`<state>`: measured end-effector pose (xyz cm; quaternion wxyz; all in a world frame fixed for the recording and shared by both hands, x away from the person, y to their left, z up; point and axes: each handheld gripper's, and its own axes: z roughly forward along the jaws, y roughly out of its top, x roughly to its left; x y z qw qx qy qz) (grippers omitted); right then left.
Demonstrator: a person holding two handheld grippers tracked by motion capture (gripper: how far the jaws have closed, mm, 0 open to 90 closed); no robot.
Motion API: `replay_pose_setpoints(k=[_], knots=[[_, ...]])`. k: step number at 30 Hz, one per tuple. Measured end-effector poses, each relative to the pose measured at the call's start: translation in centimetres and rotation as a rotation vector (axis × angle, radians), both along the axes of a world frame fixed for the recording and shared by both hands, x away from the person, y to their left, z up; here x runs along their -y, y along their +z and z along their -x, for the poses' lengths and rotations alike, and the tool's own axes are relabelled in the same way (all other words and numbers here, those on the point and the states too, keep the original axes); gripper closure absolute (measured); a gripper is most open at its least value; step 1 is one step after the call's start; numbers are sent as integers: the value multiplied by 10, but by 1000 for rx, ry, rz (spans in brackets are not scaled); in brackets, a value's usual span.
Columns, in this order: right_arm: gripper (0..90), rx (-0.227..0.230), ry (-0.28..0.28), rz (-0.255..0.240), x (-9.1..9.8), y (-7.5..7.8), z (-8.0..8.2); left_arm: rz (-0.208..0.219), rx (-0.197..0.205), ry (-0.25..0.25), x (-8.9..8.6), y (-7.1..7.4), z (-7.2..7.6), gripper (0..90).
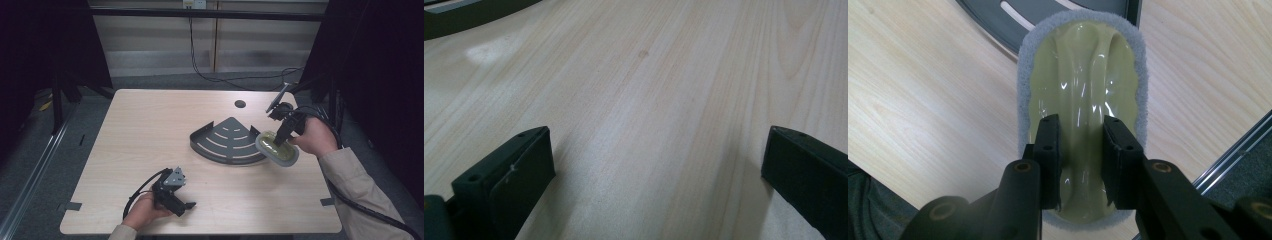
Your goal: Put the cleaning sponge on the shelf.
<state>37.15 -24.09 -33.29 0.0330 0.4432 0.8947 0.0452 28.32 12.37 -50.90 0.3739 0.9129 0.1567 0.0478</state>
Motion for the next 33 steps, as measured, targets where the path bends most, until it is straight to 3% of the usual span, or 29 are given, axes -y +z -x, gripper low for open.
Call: replay_pose_setpoints(k=[12, 26, 33], knots=[[713, 16, -33, 32, 0, 1, -16, -1, -1, -1, 0, 0, 0, 0], [714, 35, -67, 7, -3, 2, -33, -1, -3, -4, 0, 0, 0, 0], [714, 36, -60, 20, -12, 1, -38, -1, -1, -1, 0, 0, 0, 0]])
